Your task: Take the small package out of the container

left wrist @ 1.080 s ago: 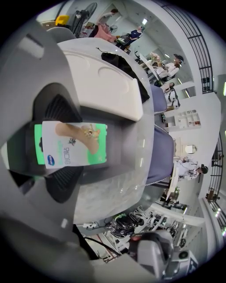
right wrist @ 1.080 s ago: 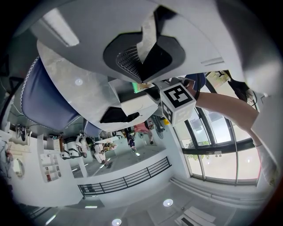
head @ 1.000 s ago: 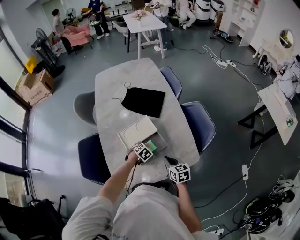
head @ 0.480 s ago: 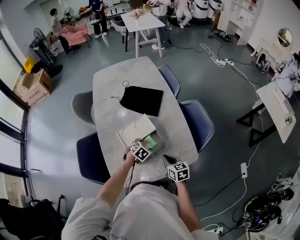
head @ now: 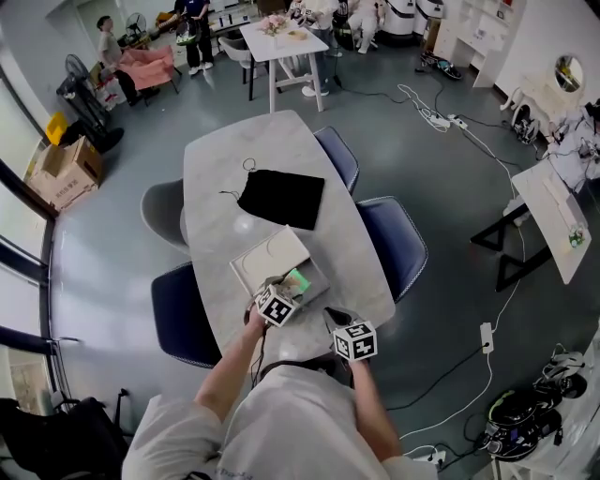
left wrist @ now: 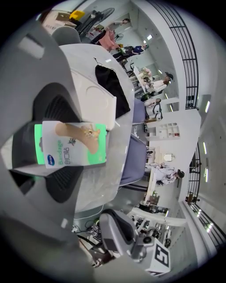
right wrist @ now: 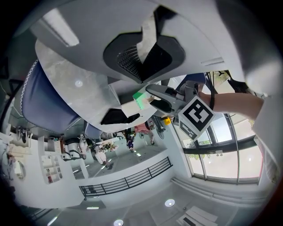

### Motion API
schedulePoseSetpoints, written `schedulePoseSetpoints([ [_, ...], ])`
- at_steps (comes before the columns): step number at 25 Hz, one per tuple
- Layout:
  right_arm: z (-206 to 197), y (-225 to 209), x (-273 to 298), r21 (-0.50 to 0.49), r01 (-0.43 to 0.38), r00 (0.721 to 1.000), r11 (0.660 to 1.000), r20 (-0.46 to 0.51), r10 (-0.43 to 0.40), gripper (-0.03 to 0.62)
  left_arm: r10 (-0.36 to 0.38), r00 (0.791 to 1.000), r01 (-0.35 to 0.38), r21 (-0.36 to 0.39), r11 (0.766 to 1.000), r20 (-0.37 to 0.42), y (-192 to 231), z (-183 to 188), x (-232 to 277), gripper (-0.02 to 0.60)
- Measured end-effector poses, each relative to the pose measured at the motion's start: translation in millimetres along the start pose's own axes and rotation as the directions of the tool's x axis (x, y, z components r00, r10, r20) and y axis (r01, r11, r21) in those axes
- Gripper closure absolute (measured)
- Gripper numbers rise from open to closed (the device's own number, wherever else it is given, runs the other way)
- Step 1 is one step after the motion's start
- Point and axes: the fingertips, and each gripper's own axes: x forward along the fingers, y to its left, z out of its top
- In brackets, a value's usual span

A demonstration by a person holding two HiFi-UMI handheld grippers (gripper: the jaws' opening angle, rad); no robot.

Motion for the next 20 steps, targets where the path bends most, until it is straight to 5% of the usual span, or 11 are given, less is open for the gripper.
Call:
schedulePoseSetpoints([
  [20,-7.2,-8.4,2.7,0.026,0.028,1.000,0.999,0.004,-0.028,0.592,0.007,0.991,-0.002,-0.040,0.999,0.130,-19.4,21.6,-30.6,0.225],
])
